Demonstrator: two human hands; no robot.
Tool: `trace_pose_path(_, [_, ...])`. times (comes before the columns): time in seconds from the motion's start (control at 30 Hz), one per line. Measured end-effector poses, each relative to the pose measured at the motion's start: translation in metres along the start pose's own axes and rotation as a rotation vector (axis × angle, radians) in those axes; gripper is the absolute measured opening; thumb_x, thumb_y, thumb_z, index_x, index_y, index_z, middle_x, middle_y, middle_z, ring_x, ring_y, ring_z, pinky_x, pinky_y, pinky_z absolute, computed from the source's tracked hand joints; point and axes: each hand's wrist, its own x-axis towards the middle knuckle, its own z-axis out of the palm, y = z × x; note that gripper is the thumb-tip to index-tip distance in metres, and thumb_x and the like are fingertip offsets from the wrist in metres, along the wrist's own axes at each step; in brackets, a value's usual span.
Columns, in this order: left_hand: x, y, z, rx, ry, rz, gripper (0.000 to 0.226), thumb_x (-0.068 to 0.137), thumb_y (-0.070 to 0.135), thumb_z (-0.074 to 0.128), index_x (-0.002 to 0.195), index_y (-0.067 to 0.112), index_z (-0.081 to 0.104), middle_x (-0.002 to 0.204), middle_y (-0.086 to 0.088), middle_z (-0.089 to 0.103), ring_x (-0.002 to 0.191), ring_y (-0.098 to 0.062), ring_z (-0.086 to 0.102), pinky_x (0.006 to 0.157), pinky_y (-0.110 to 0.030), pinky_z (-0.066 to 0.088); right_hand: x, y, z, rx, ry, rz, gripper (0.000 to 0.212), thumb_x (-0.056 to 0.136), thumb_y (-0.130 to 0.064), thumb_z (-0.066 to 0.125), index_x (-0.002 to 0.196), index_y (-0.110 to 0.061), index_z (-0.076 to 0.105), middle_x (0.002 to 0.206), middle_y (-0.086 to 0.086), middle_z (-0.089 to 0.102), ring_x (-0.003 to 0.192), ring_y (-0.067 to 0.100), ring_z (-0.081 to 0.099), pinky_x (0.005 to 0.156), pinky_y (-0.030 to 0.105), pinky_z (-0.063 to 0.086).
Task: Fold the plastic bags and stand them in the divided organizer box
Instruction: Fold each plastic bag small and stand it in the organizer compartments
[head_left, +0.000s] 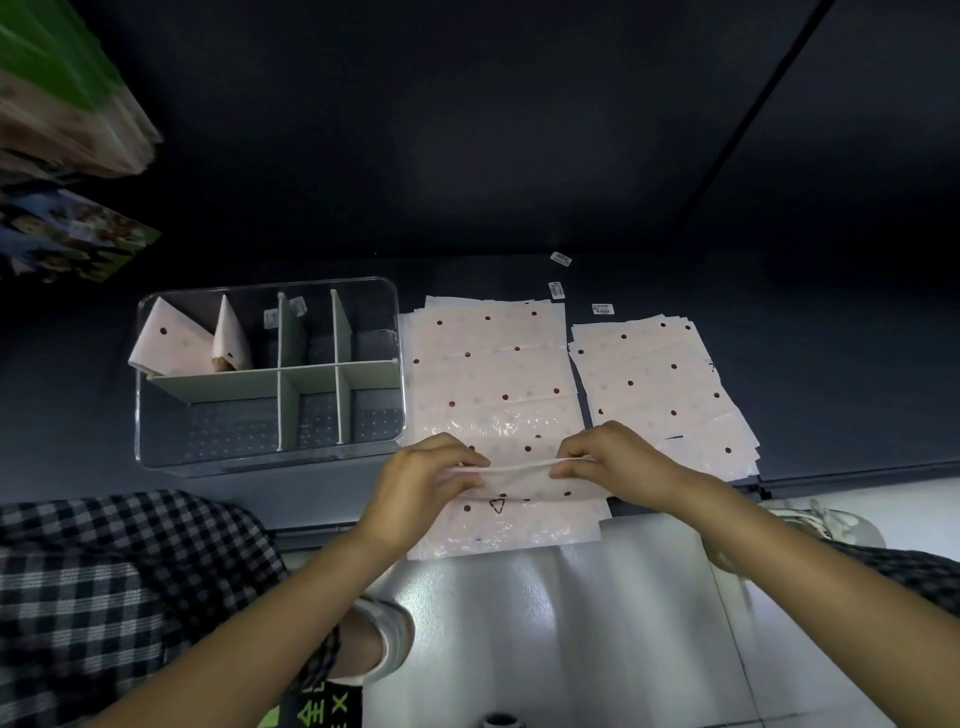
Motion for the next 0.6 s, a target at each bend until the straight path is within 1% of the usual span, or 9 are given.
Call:
trace_pose_path(0.07, [0.001,0.001,0.000,0.022,0.017,0.013,0.011,0.076,0.009,0.076,0.086,0.013,0.076,0.085,0.007,0.070,0.078,-0.007,0.066,0.074,-0.030,0.053,-0.001,-0.002,-0.002,-0.020,-0.017,-0.001,0.030,0.090,-0.033,0.060,0.082,-0.005,0.065,0.073,0.013,0.059,0.067,0.017,0.046,0.063,0.029,0.035])
trace_pose_path(0.13, [0.001,0.001,0.002,0.021,0.035,-0.004,0.007,0.076,0.009,0.076,0.082,0.014,0.077,0.081,0.008,0.072,0.076,-0.007,0.067,0.073,-0.031,0.054,-0.002,-0.004,-0.003,-0.078,0.002,-0.003,0.023,0.088,-0.037,0.062,0.098,-0.018,0.068,0.085,-0.001,0.066,0.081,0.014,0.053,0.075,0.027,0.040])
trace_pose_path(0.2, [0.000,0.000,0.003,-0.016,0.051,-0.069,0.007,0.076,0.010,0.077,0.078,0.017,0.076,0.077,0.012,0.072,0.074,-0.004,0.067,0.073,-0.030,0.054,-0.004,-0.009,0.000,-0.156,0.062,-0.050,0.032,0.085,-0.041,0.064,0.115,-0.028,0.062,0.102,-0.014,0.065,0.097,0.006,0.051,0.086,0.022,0.038])
trace_pose_path(0.23, [-0.001,0.000,0.004,-0.030,0.053,-0.104,0.009,0.076,0.011,0.077,0.076,0.020,0.076,0.075,0.014,0.072,0.074,-0.003,0.067,0.073,-0.029,0.053,-0.004,-0.011,0.003,-0.194,0.094,-0.087,0.034,0.085,-0.042,0.064,0.117,-0.029,0.062,0.105,-0.015,0.065,0.100,0.005,0.050,0.087,0.019,0.035])
trace_pose_path(0.33, [-0.004,-0.001,0.007,-0.076,-0.024,-0.209,0.022,0.078,0.014,0.075,0.068,0.032,0.069,0.071,0.016,0.070,0.073,-0.002,0.065,0.073,-0.026,0.051,-0.004,-0.019,0.017,-0.365,0.120,-0.173,0.026,0.094,-0.038,0.052,0.107,-0.022,0.066,0.097,-0.006,0.067,0.099,0.011,0.054,0.079,0.018,0.031])
trace_pose_path(0.4, [-0.005,-0.005,0.006,-0.130,-0.102,-0.278,0.024,0.081,0.015,0.073,0.067,0.033,0.065,0.071,0.016,0.069,0.073,0.000,0.064,0.074,-0.022,0.048,-0.004,-0.020,0.023,-0.373,0.069,-0.125,0.026,0.098,-0.036,0.045,0.103,-0.019,0.064,0.087,-0.005,0.063,0.091,0.014,0.053,0.073,0.021,0.031])
trace_pose_path(0.5, [-0.006,-0.013,0.003,-0.235,-0.252,-0.354,0.018,0.088,0.017,0.065,0.070,0.021,0.064,0.067,0.012,0.062,0.065,0.003,0.054,0.066,-0.014,0.041,0.000,-0.017,0.024,-0.259,-0.045,-0.027,0.024,0.100,-0.033,0.040,0.096,-0.018,0.058,0.066,-0.013,0.046,0.080,0.015,0.047,0.070,0.027,0.035])
trace_pose_path(0.53, [-0.007,-0.015,0.002,-0.271,-0.280,-0.375,0.019,0.090,0.017,0.062,0.072,0.016,0.064,0.066,0.011,0.058,0.063,0.001,0.051,0.062,-0.014,0.041,0.004,-0.016,0.024,-0.238,-0.064,-0.014,0.024,0.100,-0.032,0.039,0.095,-0.016,0.056,0.065,-0.012,0.044,0.082,0.016,0.046,0.071,0.029,0.037])
trace_pose_path(0.6, [-0.007,-0.020,0.003,-0.307,-0.263,-0.438,0.021,0.094,0.016,0.057,0.076,0.008,0.062,0.067,0.001,0.052,0.062,-0.008,0.048,0.054,-0.017,0.041,0.014,-0.014,0.026,-0.236,-0.069,-0.003,0.025,0.101,-0.030,0.037,0.094,-0.013,0.055,0.073,-0.005,0.051,0.092,0.018,0.046,0.078,0.032,0.041])
